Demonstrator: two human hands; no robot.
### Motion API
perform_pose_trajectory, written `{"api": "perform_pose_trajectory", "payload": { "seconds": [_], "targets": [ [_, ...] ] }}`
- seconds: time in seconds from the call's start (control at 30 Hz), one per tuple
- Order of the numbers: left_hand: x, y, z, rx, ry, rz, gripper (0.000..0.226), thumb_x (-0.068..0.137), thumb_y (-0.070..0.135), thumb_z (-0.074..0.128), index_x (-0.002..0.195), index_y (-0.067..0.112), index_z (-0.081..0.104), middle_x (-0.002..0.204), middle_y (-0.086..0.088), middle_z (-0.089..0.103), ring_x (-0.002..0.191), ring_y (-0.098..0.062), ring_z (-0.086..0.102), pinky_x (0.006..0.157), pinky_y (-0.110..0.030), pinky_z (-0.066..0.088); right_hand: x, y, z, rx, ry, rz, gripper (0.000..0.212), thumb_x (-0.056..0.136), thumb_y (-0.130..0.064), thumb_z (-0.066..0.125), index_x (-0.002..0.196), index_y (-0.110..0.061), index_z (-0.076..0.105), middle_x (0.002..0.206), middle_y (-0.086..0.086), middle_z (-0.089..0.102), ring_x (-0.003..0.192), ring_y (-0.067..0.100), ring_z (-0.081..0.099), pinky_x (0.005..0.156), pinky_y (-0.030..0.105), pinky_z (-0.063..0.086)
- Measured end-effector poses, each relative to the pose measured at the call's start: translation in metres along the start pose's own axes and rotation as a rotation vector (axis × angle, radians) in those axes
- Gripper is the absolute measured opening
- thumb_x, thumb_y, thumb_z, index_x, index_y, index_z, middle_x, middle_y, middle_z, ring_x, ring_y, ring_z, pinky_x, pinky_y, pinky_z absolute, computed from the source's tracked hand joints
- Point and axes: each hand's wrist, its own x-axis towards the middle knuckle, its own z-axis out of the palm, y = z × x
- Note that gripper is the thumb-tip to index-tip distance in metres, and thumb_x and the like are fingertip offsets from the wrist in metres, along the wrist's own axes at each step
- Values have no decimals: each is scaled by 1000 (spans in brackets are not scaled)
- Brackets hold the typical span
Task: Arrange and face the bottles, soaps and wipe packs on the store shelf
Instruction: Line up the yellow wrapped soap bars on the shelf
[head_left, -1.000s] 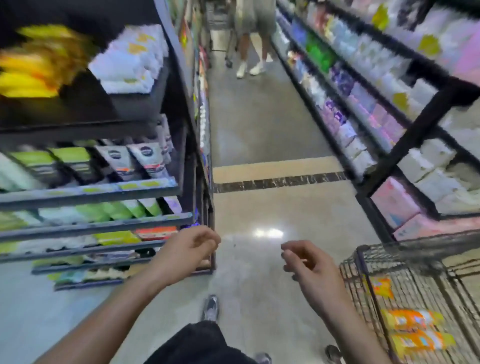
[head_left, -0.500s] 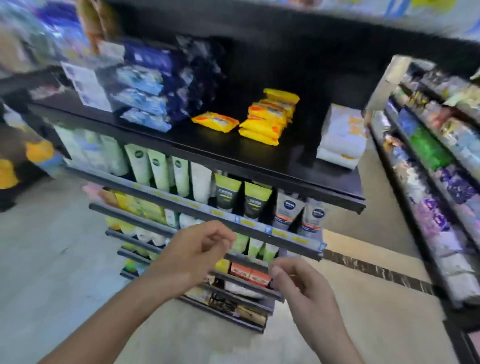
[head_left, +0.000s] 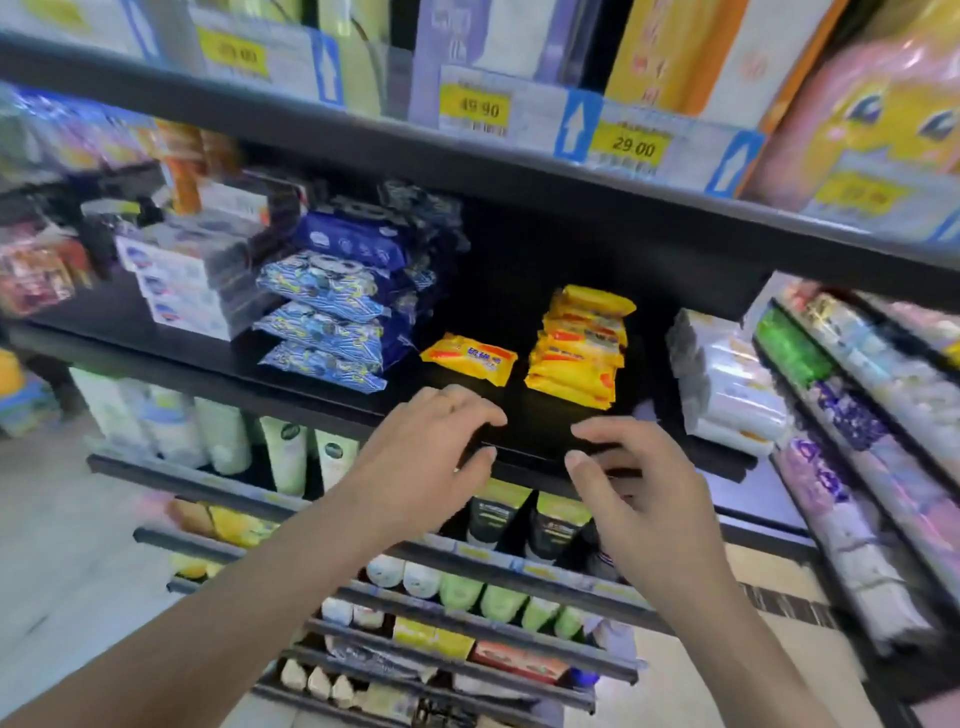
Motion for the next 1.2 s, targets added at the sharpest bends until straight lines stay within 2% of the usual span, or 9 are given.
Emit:
{"api": "perform_pose_trajectory", "payload": {
  "seconds": [0.13, 0.27, 0.4, 0.57, 0.8, 0.9, 1.0, 1.13, 1.2],
  "targets": [
    [40, -13, 37, 146, -42, -10, 43, 102, 51, 40, 140, 36, 53, 141, 11, 52, 127, -19, 47, 101, -41, 43, 49, 30, -12, -171, 68, -54, 25, 97, -34, 66, 122, -37, 64, 121, -18, 50, 110, 1, 55, 88, 24, 49],
    [43, -19, 58, 245, 24, -36, 45, 99, 50, 33, 131, 36, 61, 134, 10, 57, 118, -19, 53, 91, -40, 45, 95, 57, -24, -299, 132, -105, 34, 96, -30, 67, 130, -32, 64, 130, -6, 53, 122, 10, 50, 99, 28, 44],
    [44, -23, 59, 225, 31, -26, 42, 99, 52, 35, 131, 38, 59, 135, 14, 54, 120, -15, 49, 91, -38, 44, 141, 80, -19, -401, -8, -81, 44, 98, -36, 63, 142, -34, 58, 144, -1, 47, 133, 16, 45, 104, 22, 33],
    [44, -25, 59, 191, 6, -30, 43, 100, 55, 33, 135, 42, 55, 139, 18, 48, 126, -12, 45, 97, -37, 43, 179, 98, 1, -424, -85, -63, 51, 98, -31, 65, 147, -31, 53, 150, 2, 41, 140, 23, 43, 115, 33, 37],
    [46, -25, 57, 138, -7, -38, 44, 99, 58, 32, 135, 45, 53, 141, 21, 47, 129, -9, 44, 100, -35, 40, 180, 101, 4, -364, 27, -94, 34, 98, -27, 68, 132, -24, 68, 134, 5, 55, 124, 19, 56, 102, 14, 34],
    [47, -25, 55, 89, -14, -69, 46, 96, 62, 34, 134, 48, 53, 140, 24, 47, 129, -6, 42, 100, -31, 36, 166, 90, 1, -346, 119, -162, 32, 98, -24, 68, 130, -23, 70, 129, 2, 57, 119, 6, 54, 96, -2, 27],
    [54, -24, 49, -117, -2, -157, 44, 95, 67, 35, 132, 51, 54, 133, 34, 46, 123, 3, 38, 100, -28, 31, 139, 74, 0, -270, 169, -221, 31, 98, -24, 69, 129, -25, 71, 127, -7, 57, 116, -14, 47, 97, -2, 28],
    [69, -13, 25, -688, 61, -330, 29, 96, 64, 50, 115, 49, 66, 112, 34, 64, 109, 16, 52, 90, -19, 37, 103, 57, 9, -169, 209, -280, 33, 95, -18, 72, 128, -23, 72, 128, -5, 57, 123, -4, 52, 103, 7, 35],
    [74, -6, 15, -860, 22, -332, 39, 89, 68, 54, 113, 41, 69, 105, 29, 70, 101, 14, 60, 87, -19, 40, 90, 52, 15, -128, 221, -315, 34, 92, -13, 75, 126, -20, 73, 129, -2, 58, 123, -1, 54, 103, 9, 37]
  ]
}}
